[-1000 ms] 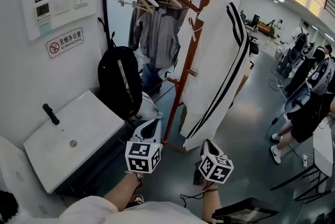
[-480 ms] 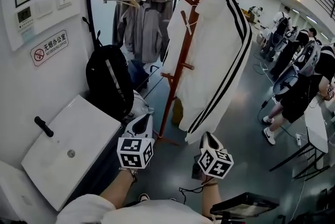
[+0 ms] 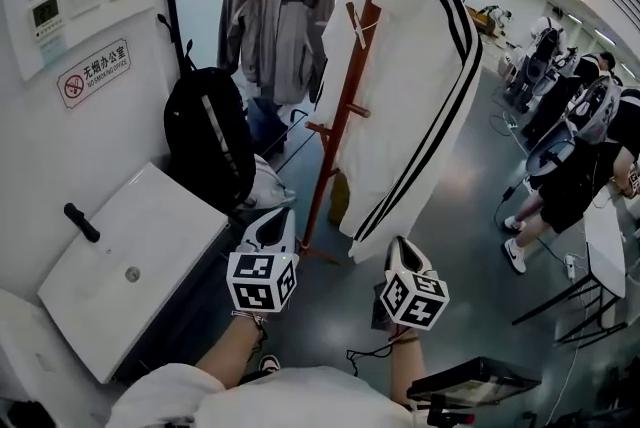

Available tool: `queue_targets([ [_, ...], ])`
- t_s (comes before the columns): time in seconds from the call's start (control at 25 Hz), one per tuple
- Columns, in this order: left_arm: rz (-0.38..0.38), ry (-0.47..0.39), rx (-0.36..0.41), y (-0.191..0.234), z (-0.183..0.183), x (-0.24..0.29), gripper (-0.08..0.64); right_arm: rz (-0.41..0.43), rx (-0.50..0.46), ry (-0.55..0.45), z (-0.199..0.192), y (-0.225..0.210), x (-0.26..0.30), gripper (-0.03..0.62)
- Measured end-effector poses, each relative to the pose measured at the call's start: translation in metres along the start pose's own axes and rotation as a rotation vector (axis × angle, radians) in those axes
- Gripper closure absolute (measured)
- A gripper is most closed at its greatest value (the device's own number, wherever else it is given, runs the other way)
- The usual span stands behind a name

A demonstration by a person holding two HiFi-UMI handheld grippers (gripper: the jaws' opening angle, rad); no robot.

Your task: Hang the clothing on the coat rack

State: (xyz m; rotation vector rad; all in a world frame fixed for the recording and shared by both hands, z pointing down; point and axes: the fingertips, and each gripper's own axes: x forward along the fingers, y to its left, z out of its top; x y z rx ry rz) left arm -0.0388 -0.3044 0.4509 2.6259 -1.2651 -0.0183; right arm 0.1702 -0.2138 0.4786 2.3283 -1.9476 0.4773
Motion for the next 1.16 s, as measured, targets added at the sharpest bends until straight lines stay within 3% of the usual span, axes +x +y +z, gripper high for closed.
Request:
queue_targets([
  [0.4,0.039,0.001,0.023,-0.011,0.005,0.001,0.552,0.041,-0.075,0.004,0.004,-0.002,0.004,0.571],
  [1.16,0.051,0.015,0.011,-0.02,-0.01,-0.012,0.552,0.061,-0.087,0.031,-0.01,-0.004,-0.01,0.571],
])
